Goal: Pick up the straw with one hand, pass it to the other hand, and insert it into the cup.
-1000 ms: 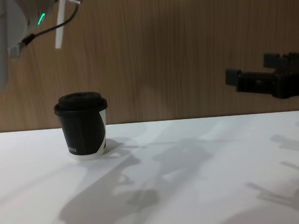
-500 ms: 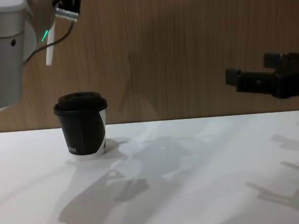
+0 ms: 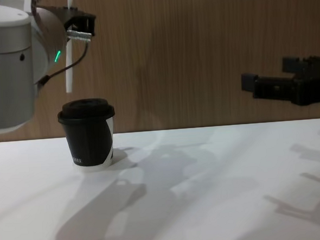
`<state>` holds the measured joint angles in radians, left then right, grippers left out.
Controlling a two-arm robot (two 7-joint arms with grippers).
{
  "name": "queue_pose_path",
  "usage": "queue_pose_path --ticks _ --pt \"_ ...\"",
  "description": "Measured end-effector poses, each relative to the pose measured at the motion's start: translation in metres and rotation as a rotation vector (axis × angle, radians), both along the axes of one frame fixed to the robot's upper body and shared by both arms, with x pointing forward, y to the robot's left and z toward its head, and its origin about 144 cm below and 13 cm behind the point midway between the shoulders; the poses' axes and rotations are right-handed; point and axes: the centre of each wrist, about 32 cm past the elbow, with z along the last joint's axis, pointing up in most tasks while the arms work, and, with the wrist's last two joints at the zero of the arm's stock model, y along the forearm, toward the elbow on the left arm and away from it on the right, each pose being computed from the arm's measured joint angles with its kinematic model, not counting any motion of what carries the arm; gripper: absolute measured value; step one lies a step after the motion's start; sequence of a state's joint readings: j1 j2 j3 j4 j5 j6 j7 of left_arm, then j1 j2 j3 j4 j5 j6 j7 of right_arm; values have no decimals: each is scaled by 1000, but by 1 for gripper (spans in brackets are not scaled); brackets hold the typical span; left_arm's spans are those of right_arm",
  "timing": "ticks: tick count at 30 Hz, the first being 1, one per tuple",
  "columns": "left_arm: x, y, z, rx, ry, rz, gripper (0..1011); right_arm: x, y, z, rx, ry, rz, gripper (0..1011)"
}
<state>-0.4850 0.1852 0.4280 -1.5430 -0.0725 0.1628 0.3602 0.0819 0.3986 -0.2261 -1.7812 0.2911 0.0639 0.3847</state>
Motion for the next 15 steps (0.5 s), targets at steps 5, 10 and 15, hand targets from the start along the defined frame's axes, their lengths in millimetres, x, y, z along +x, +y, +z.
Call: queue_pose_path --ticks 5,10,15 --pt "4 0 -2 -16 -1 -21 15 0 0 0 0 0 0 1001" --pt "7 0 -4 -29 -6 -44 15 0 0 0 0 0 0 1001" --pt "9 0 -5 -35 -7 -55 15 0 0 0 0 0 0 1001"
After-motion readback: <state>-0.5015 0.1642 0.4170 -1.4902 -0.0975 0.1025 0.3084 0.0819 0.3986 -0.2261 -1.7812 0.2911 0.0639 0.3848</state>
